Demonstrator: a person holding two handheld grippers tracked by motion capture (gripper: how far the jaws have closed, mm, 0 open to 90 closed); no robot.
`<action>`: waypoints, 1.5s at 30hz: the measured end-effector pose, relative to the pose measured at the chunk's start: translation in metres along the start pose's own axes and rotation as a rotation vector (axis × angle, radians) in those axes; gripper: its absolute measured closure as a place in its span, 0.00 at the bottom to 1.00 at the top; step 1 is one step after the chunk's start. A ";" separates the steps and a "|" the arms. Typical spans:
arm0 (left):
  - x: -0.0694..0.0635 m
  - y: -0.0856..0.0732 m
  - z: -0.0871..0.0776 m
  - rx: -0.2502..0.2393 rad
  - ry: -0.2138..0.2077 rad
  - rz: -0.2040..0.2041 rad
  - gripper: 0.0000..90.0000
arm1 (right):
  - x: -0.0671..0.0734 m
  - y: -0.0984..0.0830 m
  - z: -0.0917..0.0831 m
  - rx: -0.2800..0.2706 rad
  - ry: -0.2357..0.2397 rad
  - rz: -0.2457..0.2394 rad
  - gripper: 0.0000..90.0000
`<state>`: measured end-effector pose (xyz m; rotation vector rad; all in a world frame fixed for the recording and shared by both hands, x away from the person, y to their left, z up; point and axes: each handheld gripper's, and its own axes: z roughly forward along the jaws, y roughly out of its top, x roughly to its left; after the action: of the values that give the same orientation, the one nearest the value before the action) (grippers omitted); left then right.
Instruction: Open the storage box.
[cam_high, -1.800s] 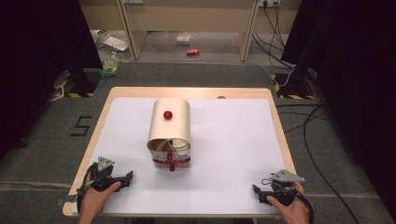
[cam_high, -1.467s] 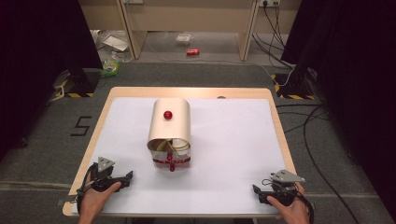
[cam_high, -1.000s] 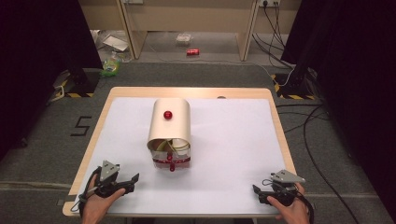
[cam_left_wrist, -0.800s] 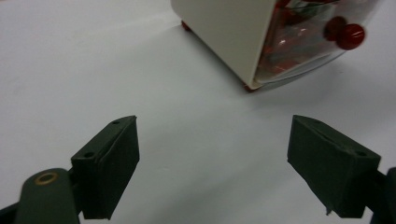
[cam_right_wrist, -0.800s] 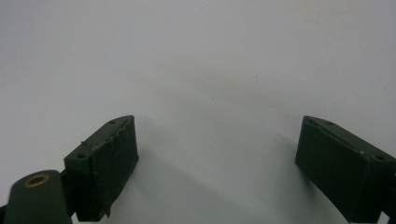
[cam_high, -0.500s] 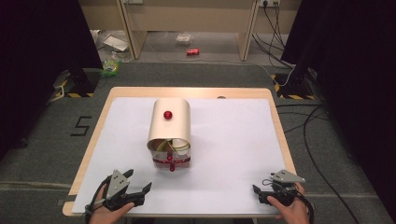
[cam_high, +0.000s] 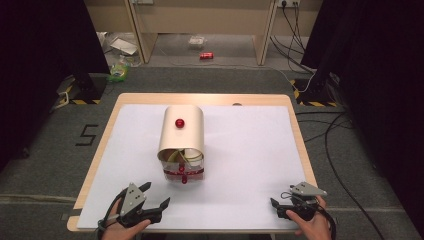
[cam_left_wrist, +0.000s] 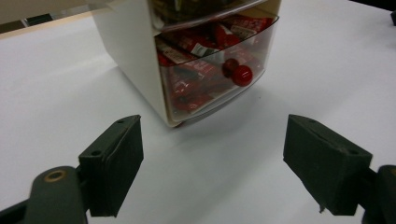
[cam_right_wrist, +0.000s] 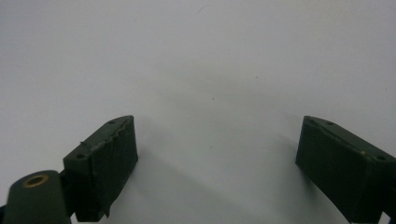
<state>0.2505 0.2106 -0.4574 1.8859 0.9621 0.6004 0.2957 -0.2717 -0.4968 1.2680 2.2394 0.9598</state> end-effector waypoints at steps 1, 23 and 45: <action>-0.002 0.001 0.001 -0.002 -0.005 0.008 0.22 | 0.000 0.000 0.000 0.000 0.000 0.000 0.14; -0.024 0.024 0.027 -0.020 -0.059 0.137 0.21 | 0.000 0.000 0.001 -0.007 0.003 0.001 0.12; -0.032 0.030 0.048 -0.020 -0.035 0.306 0.20 | 0.003 0.000 0.004 -0.002 0.008 -0.002 0.05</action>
<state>0.2778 0.1518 -0.4544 2.0347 0.6462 0.7505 0.2970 -0.2679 -0.4992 1.2635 2.2449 0.9678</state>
